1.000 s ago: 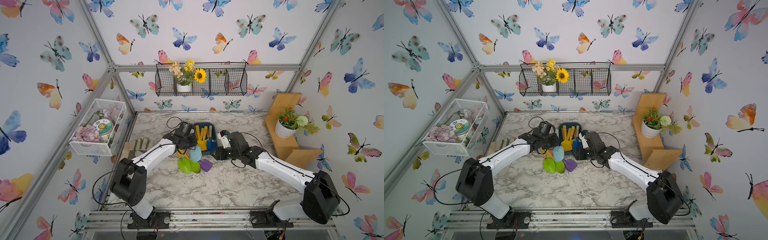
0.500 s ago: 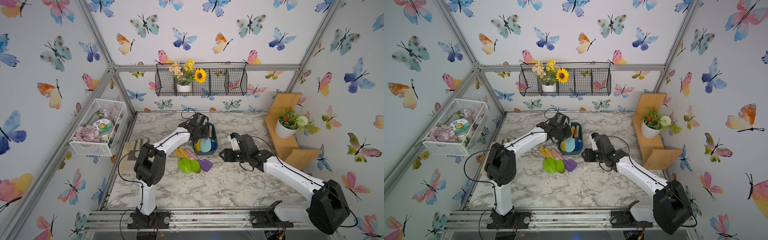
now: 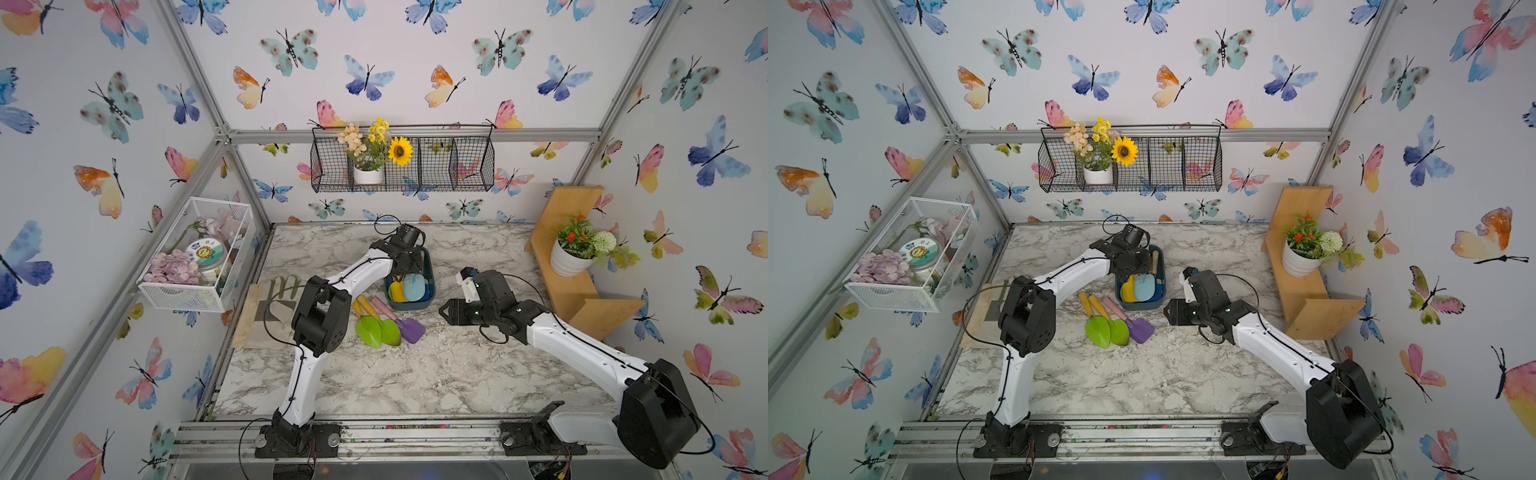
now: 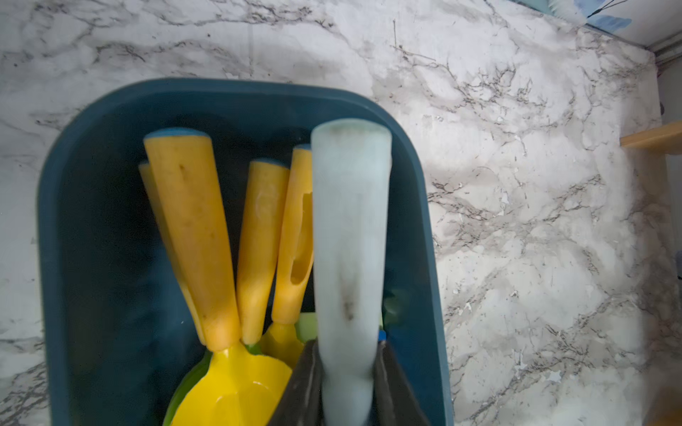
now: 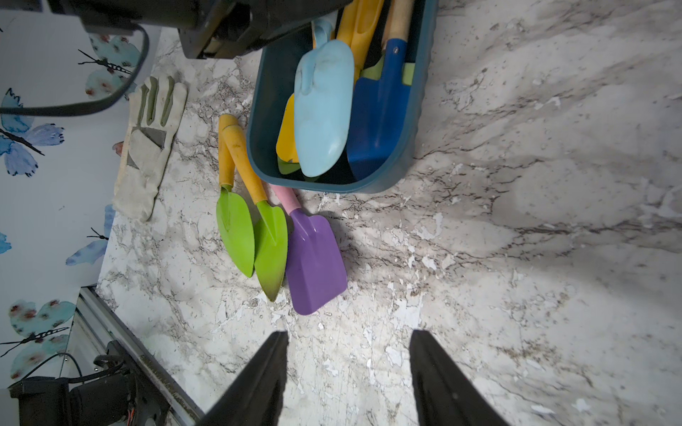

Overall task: Put the shovel into the storage box
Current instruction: Place the shovel in the storage box.

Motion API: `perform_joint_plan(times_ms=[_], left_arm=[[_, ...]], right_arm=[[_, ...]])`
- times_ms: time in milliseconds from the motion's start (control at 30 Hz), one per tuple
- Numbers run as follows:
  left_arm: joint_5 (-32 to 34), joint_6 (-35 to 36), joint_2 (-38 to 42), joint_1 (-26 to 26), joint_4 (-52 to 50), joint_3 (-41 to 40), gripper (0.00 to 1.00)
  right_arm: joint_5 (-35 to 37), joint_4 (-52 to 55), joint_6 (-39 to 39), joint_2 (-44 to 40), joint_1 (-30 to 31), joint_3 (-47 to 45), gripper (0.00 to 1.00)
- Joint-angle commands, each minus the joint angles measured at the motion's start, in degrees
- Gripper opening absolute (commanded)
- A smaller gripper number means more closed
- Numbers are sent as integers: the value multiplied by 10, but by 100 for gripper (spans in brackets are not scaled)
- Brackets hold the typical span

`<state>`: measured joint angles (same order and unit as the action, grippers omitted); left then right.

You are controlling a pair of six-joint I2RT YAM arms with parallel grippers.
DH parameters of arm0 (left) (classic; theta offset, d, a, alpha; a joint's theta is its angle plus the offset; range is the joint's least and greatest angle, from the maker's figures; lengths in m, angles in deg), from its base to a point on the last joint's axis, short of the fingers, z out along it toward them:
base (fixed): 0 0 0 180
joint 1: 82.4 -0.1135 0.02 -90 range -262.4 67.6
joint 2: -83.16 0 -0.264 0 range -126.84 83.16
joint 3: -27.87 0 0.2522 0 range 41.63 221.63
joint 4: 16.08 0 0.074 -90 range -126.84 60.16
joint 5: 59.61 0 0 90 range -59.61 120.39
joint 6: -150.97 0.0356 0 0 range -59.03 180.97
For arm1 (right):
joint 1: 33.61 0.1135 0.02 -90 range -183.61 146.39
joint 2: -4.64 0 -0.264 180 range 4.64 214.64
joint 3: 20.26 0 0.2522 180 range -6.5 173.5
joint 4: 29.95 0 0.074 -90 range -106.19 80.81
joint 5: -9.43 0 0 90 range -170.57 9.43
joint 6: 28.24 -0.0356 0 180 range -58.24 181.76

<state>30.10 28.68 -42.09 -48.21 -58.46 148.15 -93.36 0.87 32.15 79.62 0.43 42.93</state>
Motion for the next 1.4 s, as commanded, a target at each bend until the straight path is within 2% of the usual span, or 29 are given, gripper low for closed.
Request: perform_joint_plan(times_ms=[0,600,767,1133,1367], left_arm=[[24,19,-17,0,-8,23,10],[60,40,-49,-1,-7,22,12],[59,39,-48,0,-8,16,16],[55,33,-27,1,-6,-6,40],[51,35,32,5,-1,-41,41]], right_arm=[[13,14,-7,-8,-5,-4,57],[8,10,-15,6,-5,-4,57],[8,8,-18,9,-5,-6,57],[4,4,-21,6,-5,-10,57],[4,4,-17,5,-5,-7,58]])
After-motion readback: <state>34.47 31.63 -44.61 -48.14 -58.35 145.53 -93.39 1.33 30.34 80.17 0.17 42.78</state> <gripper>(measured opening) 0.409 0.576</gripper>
